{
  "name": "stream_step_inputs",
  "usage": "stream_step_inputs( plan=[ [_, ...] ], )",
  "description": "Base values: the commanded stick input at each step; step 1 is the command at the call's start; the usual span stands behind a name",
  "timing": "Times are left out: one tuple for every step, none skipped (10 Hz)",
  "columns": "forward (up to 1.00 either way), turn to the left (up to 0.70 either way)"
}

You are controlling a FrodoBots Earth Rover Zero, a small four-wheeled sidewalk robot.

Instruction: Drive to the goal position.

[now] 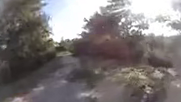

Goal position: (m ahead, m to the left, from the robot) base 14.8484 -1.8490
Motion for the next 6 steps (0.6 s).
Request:
stream_step_inputs(
  plan=[
    [0.85,0.27],
    [0.85,0.27],
    [0.85,0.27],
    [0.85,0.10],
    [0.85,0.00],
    [0.85,0.00]
  ],
)
